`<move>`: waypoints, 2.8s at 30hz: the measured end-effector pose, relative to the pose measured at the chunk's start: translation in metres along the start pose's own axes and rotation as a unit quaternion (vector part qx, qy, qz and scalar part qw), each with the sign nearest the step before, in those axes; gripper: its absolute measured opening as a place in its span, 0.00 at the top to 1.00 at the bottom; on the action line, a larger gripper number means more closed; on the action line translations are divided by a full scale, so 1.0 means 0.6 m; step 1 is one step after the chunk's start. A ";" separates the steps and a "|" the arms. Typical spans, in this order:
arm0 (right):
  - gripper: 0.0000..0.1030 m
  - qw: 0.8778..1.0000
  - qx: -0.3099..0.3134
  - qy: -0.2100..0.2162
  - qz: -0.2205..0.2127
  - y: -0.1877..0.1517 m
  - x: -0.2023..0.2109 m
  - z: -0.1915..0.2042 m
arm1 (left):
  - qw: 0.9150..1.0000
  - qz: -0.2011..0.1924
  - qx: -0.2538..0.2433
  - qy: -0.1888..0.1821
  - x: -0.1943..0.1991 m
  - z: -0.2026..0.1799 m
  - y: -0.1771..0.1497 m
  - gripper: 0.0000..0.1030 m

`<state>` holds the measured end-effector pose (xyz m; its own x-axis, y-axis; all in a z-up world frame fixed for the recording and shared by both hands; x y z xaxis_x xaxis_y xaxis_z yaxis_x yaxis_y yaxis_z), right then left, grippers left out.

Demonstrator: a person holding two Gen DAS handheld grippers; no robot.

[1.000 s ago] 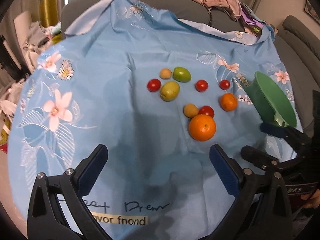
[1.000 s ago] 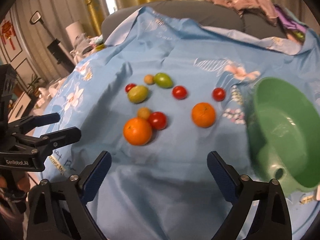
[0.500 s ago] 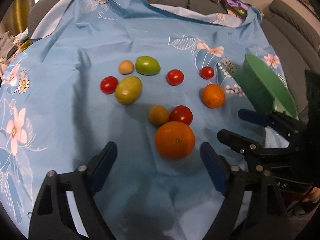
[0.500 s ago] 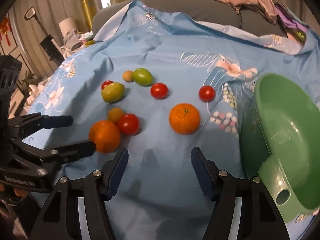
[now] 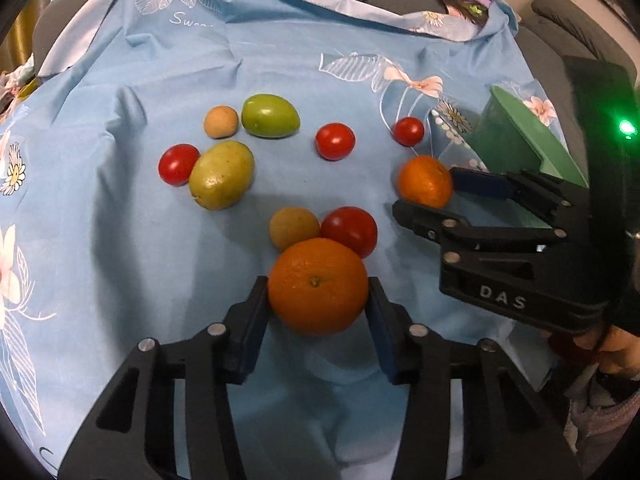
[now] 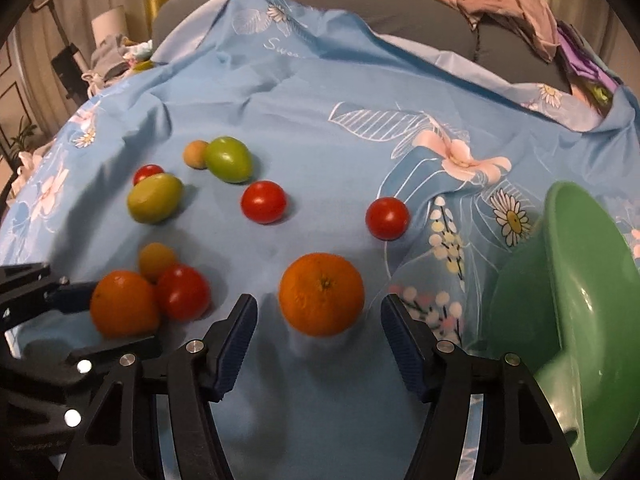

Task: Organize fruits
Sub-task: 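Grasp the large orange with the left tool while the right tool grasps the other orange, then carry both oranges into the green bowl and open both tools, then grasp a red cherry tomato with the left tool while the right tool grasps another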

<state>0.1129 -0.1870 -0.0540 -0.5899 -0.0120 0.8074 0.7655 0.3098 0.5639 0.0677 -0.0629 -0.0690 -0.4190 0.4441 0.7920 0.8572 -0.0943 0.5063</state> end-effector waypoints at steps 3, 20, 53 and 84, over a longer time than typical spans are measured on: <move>0.48 1.000 -0.005 0.006 0.011 0.003 -0.012 -0.005 | 1.000 -0.008 0.006 -0.004 0.004 0.009 0.000 0.55; 0.58 0.993 -0.063 0.081 -0.057 -0.008 0.100 -0.030 | 0.999 -0.046 -0.008 -0.021 0.087 -0.023 0.005 0.56; 0.50 0.997 -0.036 0.059 -0.042 -0.107 0.159 -0.238 | 0.984 0.002 -0.137 -0.117 -0.061 -0.310 0.187 0.17; 0.48 0.983 0.021 0.174 -0.055 -0.065 0.203 -0.079 | 0.997 -0.046 0.032 0.052 0.108 0.017 -0.009 0.16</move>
<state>0.0235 -0.2457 0.0308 -0.5392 -0.3704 0.7563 0.6860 0.3277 0.6496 0.0390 -0.0245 -0.0238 -0.5234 0.3530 0.7756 0.8292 0.0013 0.5589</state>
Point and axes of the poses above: each gripper's, at about its wrist camera, not at the fingertips, and x roughly against the way its jaws point, z to its left, y to its top, the point moved 2 cm from there along -x, roughly the way its jaws point, and after that the axes turned 8 degrees about -y, right-handed, at the moved point
